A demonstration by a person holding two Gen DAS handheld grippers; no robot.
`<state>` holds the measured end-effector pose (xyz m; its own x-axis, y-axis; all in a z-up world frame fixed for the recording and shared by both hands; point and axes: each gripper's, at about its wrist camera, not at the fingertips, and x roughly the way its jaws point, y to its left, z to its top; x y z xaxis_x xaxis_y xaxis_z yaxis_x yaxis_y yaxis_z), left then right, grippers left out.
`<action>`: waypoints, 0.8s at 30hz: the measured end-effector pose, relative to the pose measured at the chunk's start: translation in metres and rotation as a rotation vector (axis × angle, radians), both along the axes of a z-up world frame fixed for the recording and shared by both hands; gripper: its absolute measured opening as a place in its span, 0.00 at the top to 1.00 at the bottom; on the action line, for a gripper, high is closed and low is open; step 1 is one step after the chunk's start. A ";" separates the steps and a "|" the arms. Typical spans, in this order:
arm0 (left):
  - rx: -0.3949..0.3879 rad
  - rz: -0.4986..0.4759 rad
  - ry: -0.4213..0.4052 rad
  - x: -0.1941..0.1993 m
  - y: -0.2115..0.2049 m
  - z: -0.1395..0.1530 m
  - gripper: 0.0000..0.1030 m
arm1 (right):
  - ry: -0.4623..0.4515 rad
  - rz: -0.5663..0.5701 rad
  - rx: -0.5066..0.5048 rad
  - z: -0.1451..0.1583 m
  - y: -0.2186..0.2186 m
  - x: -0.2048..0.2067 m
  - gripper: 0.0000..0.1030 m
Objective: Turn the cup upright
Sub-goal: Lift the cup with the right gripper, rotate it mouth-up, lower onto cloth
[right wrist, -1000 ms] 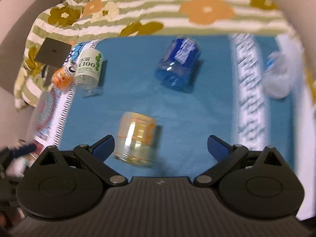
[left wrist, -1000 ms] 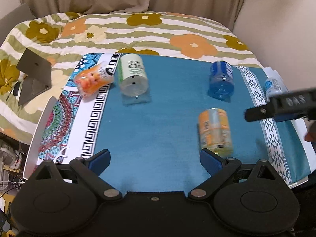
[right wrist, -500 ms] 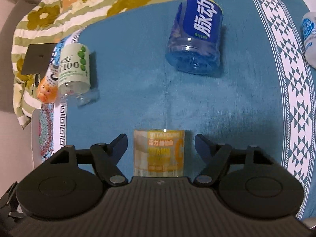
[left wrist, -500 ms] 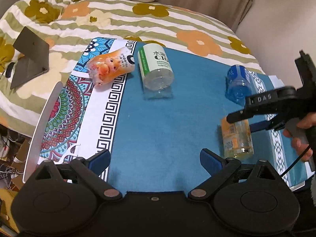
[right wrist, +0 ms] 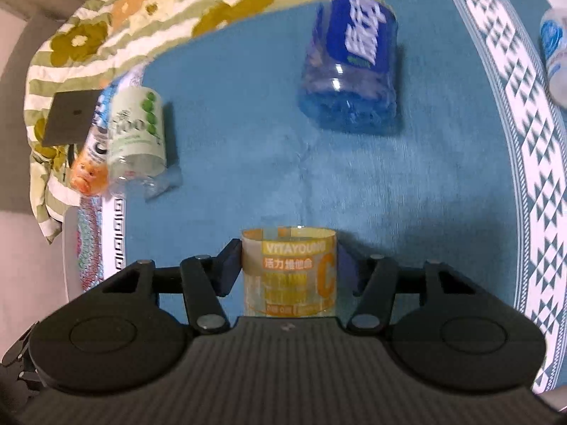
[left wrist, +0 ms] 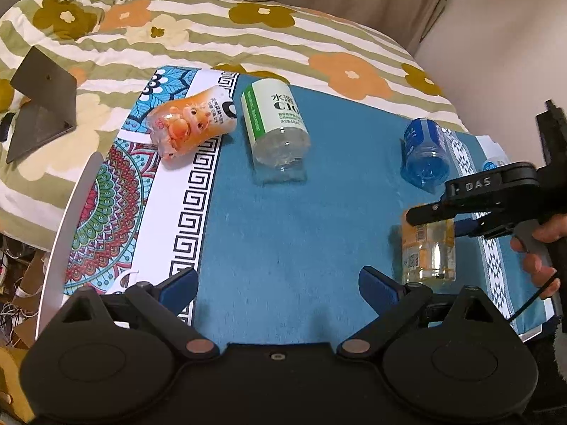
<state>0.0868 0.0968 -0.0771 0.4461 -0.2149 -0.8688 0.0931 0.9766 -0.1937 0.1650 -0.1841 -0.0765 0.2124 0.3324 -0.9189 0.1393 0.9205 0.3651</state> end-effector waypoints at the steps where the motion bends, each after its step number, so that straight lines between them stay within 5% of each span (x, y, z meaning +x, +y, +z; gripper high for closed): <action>1: 0.000 -0.001 -0.004 0.000 0.000 0.001 0.04 | -0.022 0.001 -0.002 0.006 0.000 -0.002 0.30; 9: 0.012 -0.030 -0.017 0.000 -0.006 0.005 0.04 | -0.351 -0.087 -0.074 0.047 0.003 -0.022 0.30; 15: 0.046 -0.081 -0.008 -0.003 -0.012 -0.006 0.04 | -0.576 -0.148 -0.151 0.023 0.021 -0.039 0.30; 24: 0.071 -0.120 -0.021 -0.007 -0.014 -0.021 0.04 | -0.735 -0.136 -0.266 -0.009 0.042 -0.055 0.29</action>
<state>0.0797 0.0832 -0.0984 0.4396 -0.2061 -0.8742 0.2130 0.9695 -0.1215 0.1104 -0.1419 -0.0854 0.8186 0.0488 -0.5723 0.0656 0.9819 0.1775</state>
